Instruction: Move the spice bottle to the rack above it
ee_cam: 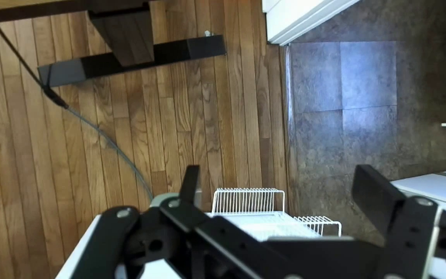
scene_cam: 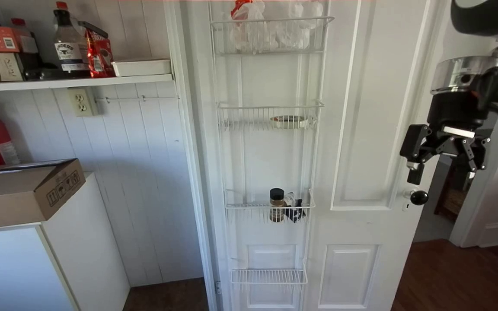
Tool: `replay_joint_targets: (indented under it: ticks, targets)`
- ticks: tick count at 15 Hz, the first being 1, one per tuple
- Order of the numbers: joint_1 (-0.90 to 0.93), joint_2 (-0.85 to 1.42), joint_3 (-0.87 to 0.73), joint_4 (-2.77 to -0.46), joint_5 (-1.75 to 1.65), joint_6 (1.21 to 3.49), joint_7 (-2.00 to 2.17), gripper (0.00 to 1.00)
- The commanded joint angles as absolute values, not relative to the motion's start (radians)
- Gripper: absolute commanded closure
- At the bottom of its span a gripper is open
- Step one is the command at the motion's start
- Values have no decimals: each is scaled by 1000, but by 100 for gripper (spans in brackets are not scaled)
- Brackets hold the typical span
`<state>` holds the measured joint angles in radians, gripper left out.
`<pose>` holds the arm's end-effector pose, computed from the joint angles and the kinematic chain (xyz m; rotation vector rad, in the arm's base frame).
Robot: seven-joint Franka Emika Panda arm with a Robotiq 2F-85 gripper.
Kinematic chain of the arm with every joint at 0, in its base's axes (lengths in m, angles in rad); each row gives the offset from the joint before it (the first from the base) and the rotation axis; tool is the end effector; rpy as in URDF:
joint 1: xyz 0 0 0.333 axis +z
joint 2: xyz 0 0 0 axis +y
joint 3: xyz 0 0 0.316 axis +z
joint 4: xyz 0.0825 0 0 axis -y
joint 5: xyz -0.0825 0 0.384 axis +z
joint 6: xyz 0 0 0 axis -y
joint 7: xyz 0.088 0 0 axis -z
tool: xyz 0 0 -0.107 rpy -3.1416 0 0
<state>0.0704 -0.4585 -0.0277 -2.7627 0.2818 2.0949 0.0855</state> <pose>0.3388 0.0289 0.3357 -2.8822 0.2982 0.3275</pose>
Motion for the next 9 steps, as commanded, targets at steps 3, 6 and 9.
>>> replay_joint_targets:
  ticks: [3,6,9]
  targets:
    - [78,-182,-20,-2682,517,2171,162,0]
    - [74,-67,-17,-2644,660,2198,170,0]
    - [68,31,-3,-2606,836,2224,165,0]
